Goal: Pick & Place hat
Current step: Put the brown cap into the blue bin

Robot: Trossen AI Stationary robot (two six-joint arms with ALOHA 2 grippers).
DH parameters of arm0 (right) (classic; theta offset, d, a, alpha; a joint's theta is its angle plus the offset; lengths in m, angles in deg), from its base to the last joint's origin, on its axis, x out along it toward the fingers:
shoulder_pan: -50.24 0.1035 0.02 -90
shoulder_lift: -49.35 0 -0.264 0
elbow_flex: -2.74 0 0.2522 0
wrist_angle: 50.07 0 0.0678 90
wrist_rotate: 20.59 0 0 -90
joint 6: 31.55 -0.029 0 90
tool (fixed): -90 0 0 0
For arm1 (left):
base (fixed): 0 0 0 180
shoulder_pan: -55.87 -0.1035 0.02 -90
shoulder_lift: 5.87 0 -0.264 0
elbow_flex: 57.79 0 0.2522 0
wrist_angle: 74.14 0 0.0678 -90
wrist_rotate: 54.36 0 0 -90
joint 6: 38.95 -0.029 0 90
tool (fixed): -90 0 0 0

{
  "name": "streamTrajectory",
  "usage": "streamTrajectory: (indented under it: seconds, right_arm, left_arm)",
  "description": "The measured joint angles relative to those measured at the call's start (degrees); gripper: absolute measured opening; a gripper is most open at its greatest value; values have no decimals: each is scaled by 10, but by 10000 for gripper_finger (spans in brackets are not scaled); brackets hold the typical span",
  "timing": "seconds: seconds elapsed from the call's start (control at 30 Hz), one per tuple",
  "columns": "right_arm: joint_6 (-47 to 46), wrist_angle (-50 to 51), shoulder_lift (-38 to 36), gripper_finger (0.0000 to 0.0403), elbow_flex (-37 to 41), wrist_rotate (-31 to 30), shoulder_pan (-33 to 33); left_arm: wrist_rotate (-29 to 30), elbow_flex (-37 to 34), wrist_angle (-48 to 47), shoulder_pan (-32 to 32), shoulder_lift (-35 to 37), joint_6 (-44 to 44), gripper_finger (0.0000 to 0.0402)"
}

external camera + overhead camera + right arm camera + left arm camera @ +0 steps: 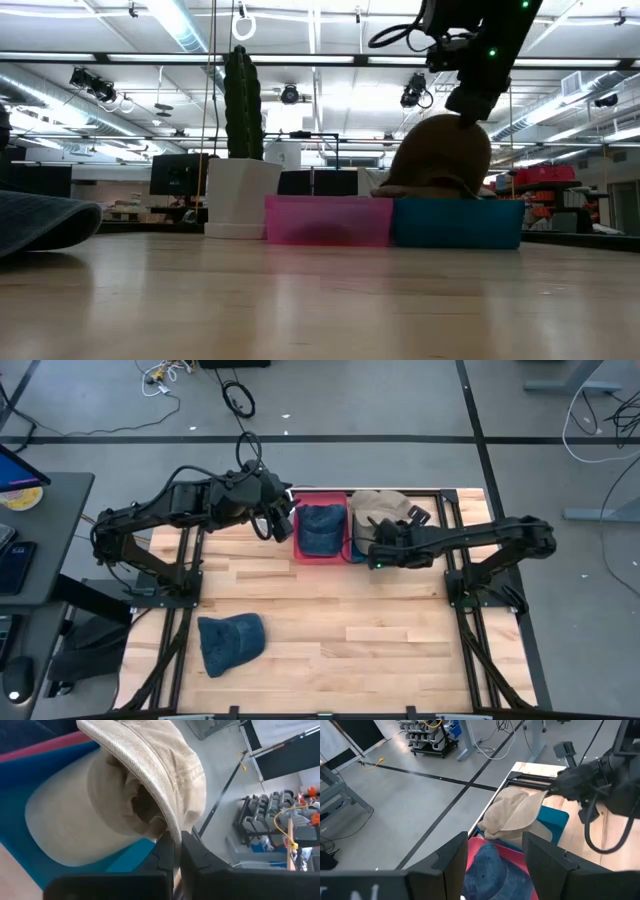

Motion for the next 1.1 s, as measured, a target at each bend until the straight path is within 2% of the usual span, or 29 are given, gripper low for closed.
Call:
streamTrajectory:
  seconds: [0.2,0.4,0.7,1.1]
  right_arm:
    - [-12,-24,23,4,5,15,2]
    - [-31,-47,23,4,64,30,3]
    - [37,-172,23,5,135,39,19]
    - [47,-176,23,8,172,110,17]
  left_arm:
    - [0,0,0,0,0,0,190]
    - [0,0,0,0,0,0,190]
    - [0,0,-1,0,0,0,190]
    - [0,0,-1,0,0,2,190]
